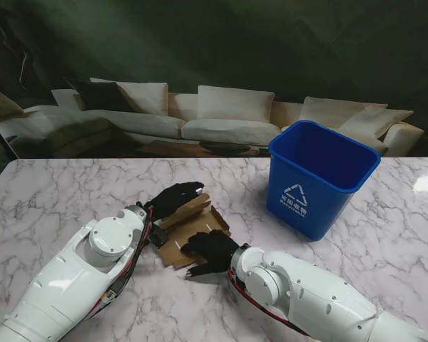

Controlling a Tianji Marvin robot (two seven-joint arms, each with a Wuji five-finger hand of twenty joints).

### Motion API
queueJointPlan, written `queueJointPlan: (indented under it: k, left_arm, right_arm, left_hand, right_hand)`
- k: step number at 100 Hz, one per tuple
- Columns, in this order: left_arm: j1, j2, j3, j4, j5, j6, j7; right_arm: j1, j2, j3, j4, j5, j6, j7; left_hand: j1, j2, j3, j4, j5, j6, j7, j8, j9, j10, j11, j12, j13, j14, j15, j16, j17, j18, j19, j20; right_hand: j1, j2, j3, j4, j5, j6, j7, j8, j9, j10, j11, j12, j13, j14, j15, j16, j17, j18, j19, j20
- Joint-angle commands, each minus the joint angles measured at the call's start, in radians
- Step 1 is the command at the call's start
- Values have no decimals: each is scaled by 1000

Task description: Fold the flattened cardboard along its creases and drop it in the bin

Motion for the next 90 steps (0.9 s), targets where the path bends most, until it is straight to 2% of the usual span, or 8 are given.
queueJointPlan:
  k: [1,17,28,35,41,52,61,90]
  left_arm:
    - [5,1,8,-9,-2,-7,-22]
    - [-1,4,26,-1,-4,4,-42]
    - [-3,4,39,7,1,31,-47]
    - [-1,5,39,3,-9,51,-56]
    - [-1,7,41,3,-8,58,-66]
    - [-9,18,48,5,3,73,-105]
    - [-20,24,61,17,25,77,-124]
    - [-95,38,144,94,101,130,-181]
  right_arm:
    - [-30,10,-23,59,0,16,38]
    - [-28,11,-25,58,2,19,43]
    - [-29,12,-23,56,2,19,45]
    - [-31,13,-22,54,1,20,46]
    - [-31,14,-21,53,0,20,48]
    - [-34,15,-16,51,-1,19,49]
    - [-38,16,-11,47,0,17,49]
    - [-91,36,59,-16,-24,5,73]
  left_hand:
    - [22,8,-12,-19,36,-10,8,13,32,-21,14,14,31,-19,60,47,13,20,68,40]
    - [25,8,-13,-19,32,-10,6,15,68,-12,45,106,51,-36,255,317,14,12,185,121]
    - [24,7,-12,-19,20,-3,7,22,90,11,124,300,51,-33,253,347,14,18,165,110]
    - [24,10,-13,-20,-11,-8,-8,19,144,10,214,494,46,-14,207,315,-12,43,82,53]
    - [19,11,-14,-20,-22,-6,-12,16,232,1,267,553,44,-10,155,265,-47,65,2,7]
    - [9,17,-14,-20,-10,-14,-9,6,299,-19,180,350,38,-29,25,95,-80,66,-92,-16]
    - [6,21,-14,-20,17,-22,-2,2,327,-39,104,212,27,-48,-20,34,-104,44,-154,-16]
    - [4,41,-15,-20,12,-16,-6,-6,304,-36,65,129,15,-40,-57,-3,-105,27,-199,-20]
  right_hand:
    - [-25,31,-24,20,85,2,137,54,64,31,74,27,14,112,17,4,23,80,77,18]
    - [-25,33,-24,20,83,1,136,54,62,34,73,26,13,104,17,4,21,79,78,17]
    - [-25,33,-23,21,84,1,136,55,63,33,73,26,14,103,17,4,22,79,77,16]
    - [-25,33,-24,20,82,1,135,55,62,35,73,26,13,102,17,4,22,79,77,16]
    - [-24,33,-23,21,83,2,136,56,62,37,73,26,14,103,17,4,22,78,77,16]
    - [-24,34,-23,21,83,2,135,56,60,36,73,26,16,92,17,4,22,79,77,16]
    - [-24,36,-23,21,81,1,135,57,59,36,74,27,16,74,17,4,24,86,81,17]
    - [-21,42,-26,21,89,0,143,69,56,45,85,31,23,65,19,5,25,142,156,42]
